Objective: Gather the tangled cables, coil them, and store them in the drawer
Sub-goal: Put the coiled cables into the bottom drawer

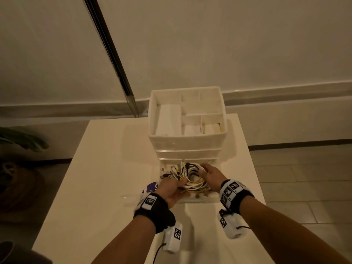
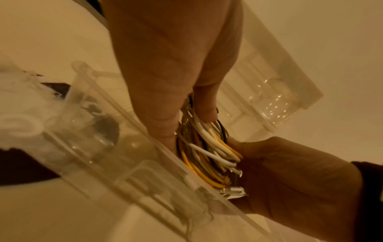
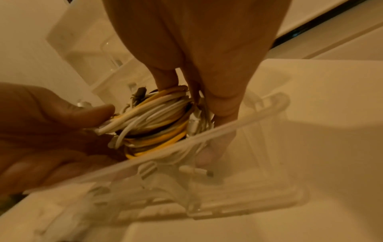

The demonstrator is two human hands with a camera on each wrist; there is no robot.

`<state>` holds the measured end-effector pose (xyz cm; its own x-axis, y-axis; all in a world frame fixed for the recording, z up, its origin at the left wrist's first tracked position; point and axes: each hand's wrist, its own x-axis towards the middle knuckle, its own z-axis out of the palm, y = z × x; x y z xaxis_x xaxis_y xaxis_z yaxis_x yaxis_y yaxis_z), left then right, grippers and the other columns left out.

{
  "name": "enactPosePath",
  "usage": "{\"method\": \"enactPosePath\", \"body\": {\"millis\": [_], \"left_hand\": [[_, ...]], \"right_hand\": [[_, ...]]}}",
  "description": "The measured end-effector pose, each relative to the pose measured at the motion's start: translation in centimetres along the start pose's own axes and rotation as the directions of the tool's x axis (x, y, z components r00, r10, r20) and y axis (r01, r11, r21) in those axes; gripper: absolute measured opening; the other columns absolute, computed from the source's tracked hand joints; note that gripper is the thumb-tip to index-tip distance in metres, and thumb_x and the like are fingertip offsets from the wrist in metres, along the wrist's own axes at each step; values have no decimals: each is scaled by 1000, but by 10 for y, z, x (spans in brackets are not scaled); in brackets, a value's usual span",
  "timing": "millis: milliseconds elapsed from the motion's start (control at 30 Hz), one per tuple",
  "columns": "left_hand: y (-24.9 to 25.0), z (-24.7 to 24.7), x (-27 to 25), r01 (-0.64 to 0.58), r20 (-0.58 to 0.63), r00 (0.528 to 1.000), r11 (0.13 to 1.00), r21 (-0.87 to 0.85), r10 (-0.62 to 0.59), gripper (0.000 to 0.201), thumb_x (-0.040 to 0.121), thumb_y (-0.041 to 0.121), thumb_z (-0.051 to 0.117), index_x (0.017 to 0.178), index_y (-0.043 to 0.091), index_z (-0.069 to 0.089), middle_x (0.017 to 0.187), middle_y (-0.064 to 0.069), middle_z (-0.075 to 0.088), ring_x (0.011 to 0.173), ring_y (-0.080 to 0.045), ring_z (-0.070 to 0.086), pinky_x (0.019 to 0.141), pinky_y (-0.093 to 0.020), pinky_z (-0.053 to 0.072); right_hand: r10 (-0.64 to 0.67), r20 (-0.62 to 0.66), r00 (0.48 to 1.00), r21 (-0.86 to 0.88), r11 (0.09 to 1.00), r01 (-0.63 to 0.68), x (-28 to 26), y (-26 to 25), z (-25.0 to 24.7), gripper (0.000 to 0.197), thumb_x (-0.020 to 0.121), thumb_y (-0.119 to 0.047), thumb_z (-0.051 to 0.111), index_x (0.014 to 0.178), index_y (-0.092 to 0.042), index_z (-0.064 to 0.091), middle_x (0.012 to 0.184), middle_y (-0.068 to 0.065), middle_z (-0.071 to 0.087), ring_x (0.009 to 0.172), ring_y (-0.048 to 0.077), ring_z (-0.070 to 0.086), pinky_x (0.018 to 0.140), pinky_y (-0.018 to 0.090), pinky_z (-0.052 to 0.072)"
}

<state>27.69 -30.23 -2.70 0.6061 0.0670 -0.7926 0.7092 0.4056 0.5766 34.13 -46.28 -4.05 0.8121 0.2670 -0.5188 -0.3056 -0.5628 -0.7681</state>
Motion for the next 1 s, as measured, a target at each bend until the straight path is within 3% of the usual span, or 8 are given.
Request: {"method": "enactPosePath", "body": {"millis": [100, 333, 467, 567, 633, 733, 867, 1000], "left_hand": [[-3, -5, 9, 12, -10, 1000, 1000, 6, -12, 15, 96, 0, 57, 108, 0, 66, 101, -20, 72, 88, -32, 68, 62, -40, 60], [-4, 4, 7, -3, -103, 995, 1000, 4, 4, 12, 98, 0, 55, 107, -2, 62, 88, -21, 71, 55, -31, 71, 46, -36, 57], [-7, 7, -1, -64, -169, 983, 998, 22, 66, 20, 90, 19, 70, 96, 0, 65, 88, -23, 72, 65, -33, 72, 55, -40, 59], [-28, -21, 44, -200, -229, 940, 951, 237, 254, 60, 49, 59, 78, 88, 14, 71, 89, -15, 76, 80, -32, 74, 76, -52, 59], [-27, -32, 33, -231, -243, 907, 888, 398, 344, 67, 50, 69, 77, 92, 17, 69, 90, -6, 75, 89, -30, 72, 77, -47, 59], [-6, -26, -46, -282, -63, 845, 542, 792, 531, 41, 83, 53, 66, 99, 16, 58, 95, -1, 59, 90, -23, 60, 67, -28, 42], [-4, -16, -54, -445, 318, 651, 7, 895, 690, 44, 95, 27, 56, 136, 20, 44, 136, 0, 41, 123, -18, 42, 100, -29, 40], [-11, -9, -17, -422, 487, 717, -246, 873, 499, 65, 102, 35, 36, 157, 22, 3, 166, 2, 0, 152, -22, -4, 121, -51, 13]], "right_hand": [[-23, 1, 1000, -132, 991, 22, 5, 1, 6, 40, 100, -27, 44, 137, -12, 43, 136, 13, 53, 120, 32, 54, 99, 39, 45], [-82, -141, 987, -300, 953, 36, 9, 9, 28, 40, 102, -31, 36, 141, -23, 38, 141, 14, 44, 125, 35, 47, 105, 39, 35], [-27, -296, 955, -257, 965, -53, 2, 5, 42, 43, 101, -34, 34, 144, -33, 33, 148, 14, 31, 132, 39, 37, 107, 46, 31], [-10, -293, 956, -218, 974, -56, -8, -3, 36, 47, 100, -42, 36, 146, -30, 31, 151, 15, 27, 134, 38, 37, 107, 46, 34], [-56, -306, 950, -219, 976, -13, -26, -9, 27, 52, 99, -47, 37, 145, -25, 35, 154, 11, 24, 137, 33, 36, 109, 44, 35], [-250, -346, 904, -355, 927, 121, -56, -11, 19, 46, 98, -45, 42, 139, -24, 43, 153, 3, 28, 134, 25, 39, 106, 43, 39], [-509, -200, 837, -480, 796, 370, -61, -12, 29, 43, 97, -17, 49, 140, -15, 44, 149, 6, 39, 135, 21, 38, 114, 31, 30], [-453, -68, 889, -528, 772, 353, -39, 2, 34, 68, 90, -6, 50, 151, -22, 23, 156, 1, 29, 142, 17, 32, 114, 39, 32]]}}
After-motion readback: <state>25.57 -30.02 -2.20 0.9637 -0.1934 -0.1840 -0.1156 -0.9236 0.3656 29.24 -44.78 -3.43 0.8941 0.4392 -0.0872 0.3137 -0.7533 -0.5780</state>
